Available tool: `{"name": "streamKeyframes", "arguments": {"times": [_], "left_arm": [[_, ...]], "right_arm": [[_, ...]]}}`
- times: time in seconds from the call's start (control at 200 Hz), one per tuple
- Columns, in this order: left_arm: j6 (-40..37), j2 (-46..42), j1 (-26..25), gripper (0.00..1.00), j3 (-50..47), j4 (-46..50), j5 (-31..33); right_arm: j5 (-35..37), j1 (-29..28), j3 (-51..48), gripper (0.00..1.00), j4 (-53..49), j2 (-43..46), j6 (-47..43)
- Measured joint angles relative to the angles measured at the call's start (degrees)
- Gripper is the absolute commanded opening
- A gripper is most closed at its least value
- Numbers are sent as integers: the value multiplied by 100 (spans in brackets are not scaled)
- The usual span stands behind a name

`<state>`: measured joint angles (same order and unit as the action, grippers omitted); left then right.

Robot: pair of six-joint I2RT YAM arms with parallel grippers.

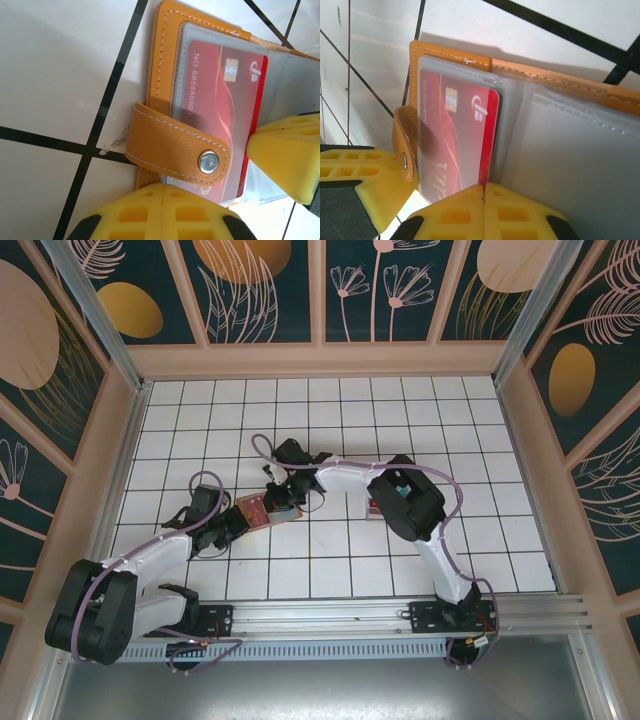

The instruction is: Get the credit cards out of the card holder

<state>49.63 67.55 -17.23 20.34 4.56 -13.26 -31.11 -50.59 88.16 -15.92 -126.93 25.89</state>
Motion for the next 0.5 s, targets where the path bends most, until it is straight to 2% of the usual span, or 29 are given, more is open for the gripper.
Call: {"name": "streamKeyframes", "arguments": {"times": [0.48, 0.5], "left_arm": [[0, 0, 0, 2, 0, -2, -2], [0, 0, 0, 2, 0, -2, -2]], "right_arm": [[125, 262, -535, 0, 120, 382, 17], [118, 262, -535, 2, 122, 380, 17]]}}
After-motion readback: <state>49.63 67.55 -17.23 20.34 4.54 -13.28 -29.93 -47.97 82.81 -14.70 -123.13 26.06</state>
